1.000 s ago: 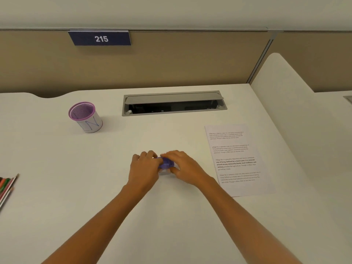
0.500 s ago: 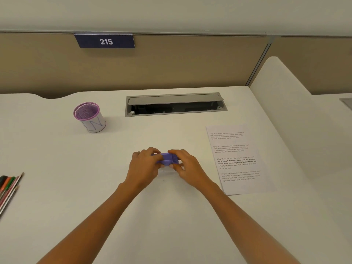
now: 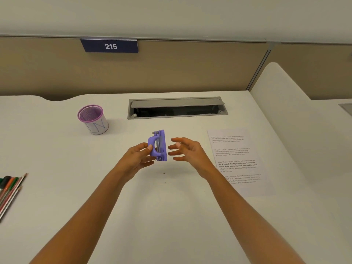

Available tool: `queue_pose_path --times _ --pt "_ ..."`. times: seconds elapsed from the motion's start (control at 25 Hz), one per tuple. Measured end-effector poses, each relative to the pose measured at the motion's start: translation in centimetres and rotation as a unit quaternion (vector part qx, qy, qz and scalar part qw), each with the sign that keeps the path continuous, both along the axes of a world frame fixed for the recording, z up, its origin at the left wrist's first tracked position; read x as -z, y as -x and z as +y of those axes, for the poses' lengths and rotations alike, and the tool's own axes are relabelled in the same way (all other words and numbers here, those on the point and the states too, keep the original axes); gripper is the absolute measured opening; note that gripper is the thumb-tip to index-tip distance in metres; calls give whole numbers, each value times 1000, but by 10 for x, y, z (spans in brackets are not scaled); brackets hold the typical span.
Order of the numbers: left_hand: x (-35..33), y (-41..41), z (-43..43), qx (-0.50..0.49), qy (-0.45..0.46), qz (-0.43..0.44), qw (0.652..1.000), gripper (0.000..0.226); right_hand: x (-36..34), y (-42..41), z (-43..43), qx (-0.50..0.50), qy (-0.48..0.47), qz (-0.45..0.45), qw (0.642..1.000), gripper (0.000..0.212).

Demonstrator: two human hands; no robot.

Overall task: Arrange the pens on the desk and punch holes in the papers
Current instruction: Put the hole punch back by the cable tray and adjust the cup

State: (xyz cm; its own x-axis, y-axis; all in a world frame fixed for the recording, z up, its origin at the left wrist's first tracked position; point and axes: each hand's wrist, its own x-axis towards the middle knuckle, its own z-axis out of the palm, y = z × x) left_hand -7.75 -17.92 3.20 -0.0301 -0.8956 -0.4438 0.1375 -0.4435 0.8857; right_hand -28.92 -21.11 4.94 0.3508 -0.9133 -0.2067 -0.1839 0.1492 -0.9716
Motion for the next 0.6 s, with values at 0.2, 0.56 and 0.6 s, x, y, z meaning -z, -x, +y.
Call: queue_pose_path --times 0.2,0.56,0.6 --pt "2 1 3 38 47 -101 993 22 2 -5 -2 6 -9 3 1000 29" --pt "19 24 14 144 302 -623 707 25 42 0 0 -88 101 208 969 47" --pt "23 25 18 153 313 -638 686 26 50 -1 3 -98 114 227 962 42"
